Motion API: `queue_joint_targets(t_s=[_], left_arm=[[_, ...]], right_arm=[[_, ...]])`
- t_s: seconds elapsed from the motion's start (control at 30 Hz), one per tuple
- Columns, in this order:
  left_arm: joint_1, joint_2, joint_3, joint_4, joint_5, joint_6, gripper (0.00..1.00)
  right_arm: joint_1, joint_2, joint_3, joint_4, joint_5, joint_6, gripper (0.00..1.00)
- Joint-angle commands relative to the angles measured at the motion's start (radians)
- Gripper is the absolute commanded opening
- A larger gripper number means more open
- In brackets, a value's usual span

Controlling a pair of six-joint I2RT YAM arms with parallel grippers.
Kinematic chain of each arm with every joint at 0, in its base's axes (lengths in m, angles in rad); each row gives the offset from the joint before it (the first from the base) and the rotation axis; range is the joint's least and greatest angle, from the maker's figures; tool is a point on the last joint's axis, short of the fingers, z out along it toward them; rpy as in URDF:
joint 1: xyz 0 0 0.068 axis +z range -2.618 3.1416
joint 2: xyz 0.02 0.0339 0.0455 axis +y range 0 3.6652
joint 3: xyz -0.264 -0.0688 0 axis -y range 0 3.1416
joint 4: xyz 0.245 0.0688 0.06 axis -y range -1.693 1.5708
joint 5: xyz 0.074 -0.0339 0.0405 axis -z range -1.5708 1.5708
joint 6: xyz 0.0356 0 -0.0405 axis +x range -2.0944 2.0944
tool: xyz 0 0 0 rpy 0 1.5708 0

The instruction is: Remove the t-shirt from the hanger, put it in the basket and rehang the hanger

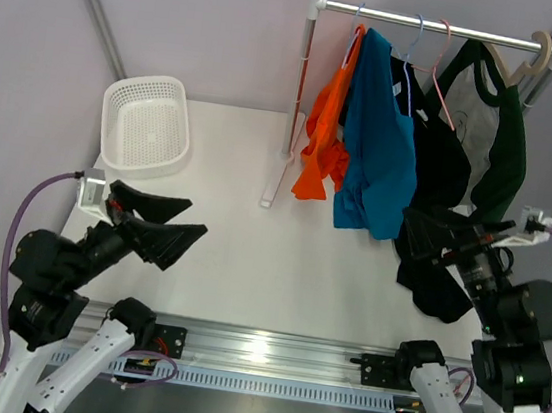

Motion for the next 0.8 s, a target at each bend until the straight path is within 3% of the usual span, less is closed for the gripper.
queue_joint_targets(t_s=[0.0,0.17,0.33,0.47,0.6,0.77], left_arm=[[-0.004,0.090,0.084,-0.088,-0.022,0.050,0.99],[-0.004,0.195,0.164,-0.194,-0.208,0.128,1.00],[-0.004,0.187,0.141,-0.151,-0.484,0.172,0.99],[-0.003,0.253,0.193,-0.157,-0.497,0.173,0.99],[0.004,0.356,0.241,-0.211,-0.483,0.173,1.00],[0.027,0.402,0.238,-0.203,-0.465,0.166,0.99]], right_arm=[[0.007,0.150,0.052,0.031,-0.095,-0.036,0.99],[0.008,0.396,0.153,0.165,-0.146,-0.065,0.99],[0.068,0.674,0.475,0.081,-0.008,-0.115,0.99],[0.241,0.932,0.756,-0.007,0.185,-0.270,0.97],[0.260,1.202,1.001,-0.073,0.233,-0.333,0.97],[0.263,1.404,1.271,-0.145,0.374,-0.368,0.90]])
